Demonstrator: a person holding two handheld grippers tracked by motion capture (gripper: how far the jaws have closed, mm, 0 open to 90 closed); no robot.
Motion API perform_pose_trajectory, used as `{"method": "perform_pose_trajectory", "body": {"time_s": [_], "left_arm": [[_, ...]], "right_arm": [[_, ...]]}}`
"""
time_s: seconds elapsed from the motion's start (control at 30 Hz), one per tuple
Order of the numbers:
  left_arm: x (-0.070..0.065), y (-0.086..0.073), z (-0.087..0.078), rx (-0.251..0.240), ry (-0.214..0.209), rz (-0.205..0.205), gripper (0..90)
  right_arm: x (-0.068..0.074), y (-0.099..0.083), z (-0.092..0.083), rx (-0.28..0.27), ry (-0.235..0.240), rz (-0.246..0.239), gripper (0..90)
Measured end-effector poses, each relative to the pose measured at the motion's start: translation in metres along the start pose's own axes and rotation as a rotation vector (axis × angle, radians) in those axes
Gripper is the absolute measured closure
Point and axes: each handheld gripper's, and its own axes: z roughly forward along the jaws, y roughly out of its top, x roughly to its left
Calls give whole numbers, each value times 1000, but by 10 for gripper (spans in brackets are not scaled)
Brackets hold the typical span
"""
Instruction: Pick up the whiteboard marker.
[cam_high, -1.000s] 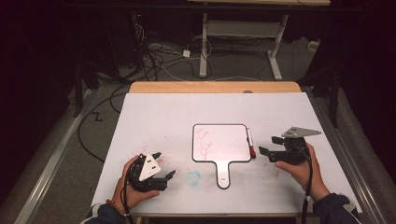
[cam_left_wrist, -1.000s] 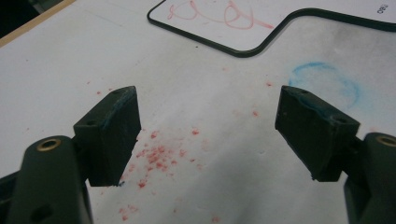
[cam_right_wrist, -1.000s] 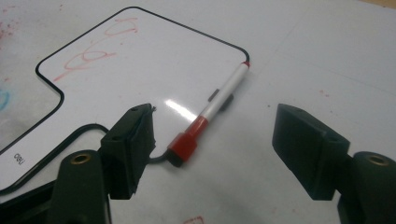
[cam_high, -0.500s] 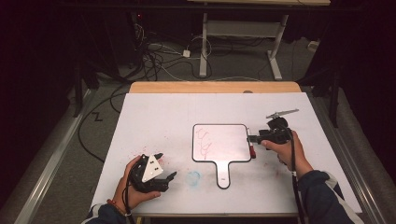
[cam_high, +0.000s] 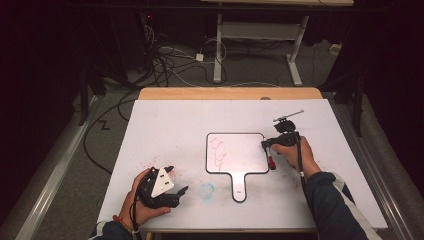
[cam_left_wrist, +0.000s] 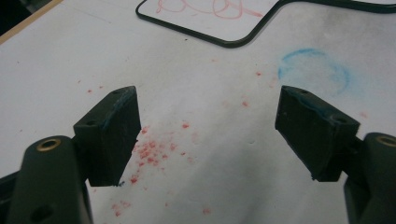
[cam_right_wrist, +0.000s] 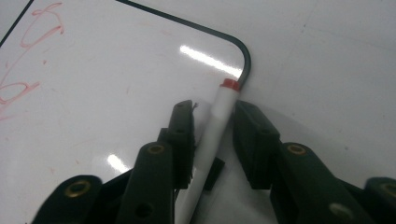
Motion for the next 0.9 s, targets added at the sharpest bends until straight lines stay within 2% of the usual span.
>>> {"method": "perform_pose_trajectory", "body": {"time_s": [0.07, 0.13, 0.23, 0.47, 0.5, 0.6, 0.63, 0.67, 0.73, 0.77, 0.8, 0.83, 0.87, 0.9], "left_arm": [[-1, 1, 1, 1, -5, 3, 215], [-1, 1, 2, 1, -2, 14, 214], [-1, 1, 3, 4, -9, 13, 214], [-1, 2, 6, 14, -23, 0, 215], [0, 2, 6, 13, -25, -3, 215], [1, 4, 7, 6, -29, -17, 215], [1, 5, 7, -2, -35, -27, 215], [3, 9, 8, -25, -54, -55, 220], [5, 12, 9, -37, -62, -67, 223], [7, 20, 10, -72, -70, -100, 228], [7, 20, 10, -72, -70, -100, 234], [8, 30, 12, -115, -67, -132, 253], [8, 30, 12, -115, -67, -132, 267], [9, 34, 13, -135, -82, -150, 267]], "right_arm": [[-3, -2, -1, -5, 41, 14, 754], [-2, -3, -1, -8, 58, 8, 775], [0, -3, -3, -14, 46, -7, 809], [3, -5, -5, -19, 26, -46, 814], [4, -5, -8, -36, 12, -62, 814], [7, -5, -11, -52, 15, -73, 814], [8, -5, -14, -66, 14, -80, 814], [13, -5, -22, -103, 27, -91, 814], [19, -6, -30, -149, 43, -109, 814], [22, -6, -34, -171, 49, -118, 814], [26, -7, -37, -194, 52, -123, 814], [30, -8, -41, -219, 68, -128, 814], [30, -8, -41, -219, 68, -128, 814], [38, -10, -46, -267, 92, -130, 814]]}}
